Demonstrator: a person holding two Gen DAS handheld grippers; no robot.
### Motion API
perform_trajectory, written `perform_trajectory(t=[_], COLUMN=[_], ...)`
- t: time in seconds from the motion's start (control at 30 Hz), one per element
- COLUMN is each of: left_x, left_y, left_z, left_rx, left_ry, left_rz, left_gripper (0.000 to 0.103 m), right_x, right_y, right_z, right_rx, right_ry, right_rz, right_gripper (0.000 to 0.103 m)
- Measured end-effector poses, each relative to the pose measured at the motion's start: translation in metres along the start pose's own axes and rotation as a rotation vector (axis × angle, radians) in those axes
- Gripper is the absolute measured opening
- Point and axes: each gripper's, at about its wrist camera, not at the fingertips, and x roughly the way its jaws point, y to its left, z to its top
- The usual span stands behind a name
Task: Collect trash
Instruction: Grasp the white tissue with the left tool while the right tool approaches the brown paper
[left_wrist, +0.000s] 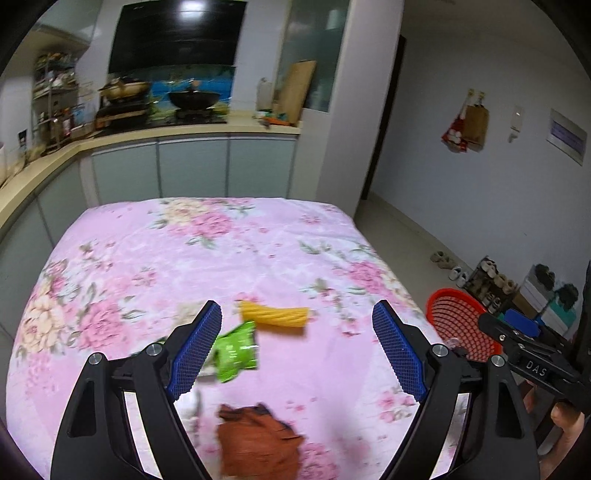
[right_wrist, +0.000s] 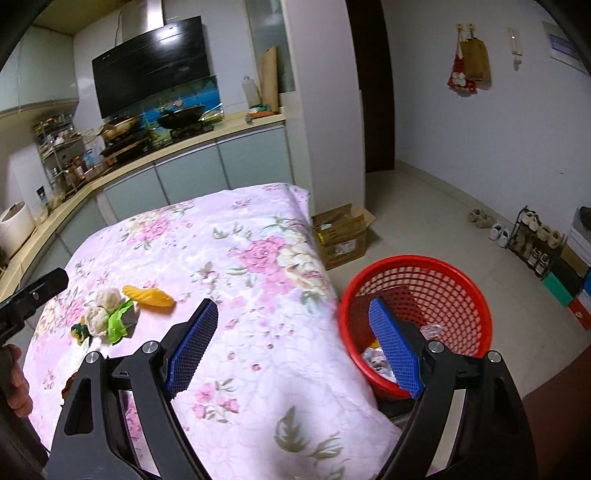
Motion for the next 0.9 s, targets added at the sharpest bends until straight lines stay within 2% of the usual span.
perform_trajectory(t=[0.23, 0.47, 0.63, 0.9], left_x=[-0.016, -0.027, -0.021, 0.013], left_y=[0.063, 0.111, 0.125, 0.106], left_z=[0.006, -0.010, -0.033, -0.070], left_rx=[-0.079, -0.126, -0.169, -0.128], left_ry=[-0.005, 0.024, 0.081, 0.198], left_rz=[0.084, 0.171, 0.160, 0.094], left_gripper=[0.081, 0.081, 0.081, 0.081], right_x=[0.011, 0.022, 0.029, 0.038], right_y=[0.020, 0.038, 0.053, 0.068], right_z=[-0.004, -0.005, -0.007, -0.010], right_rx=[-0.026, -0.045, -0.065, -0.090], right_ry=[0.029, 0.053, 0.068, 0.096], right_rz=[0.040, 0.078, 0.104, 0.121], right_gripper=[0.081, 0.081, 0.081, 0.081])
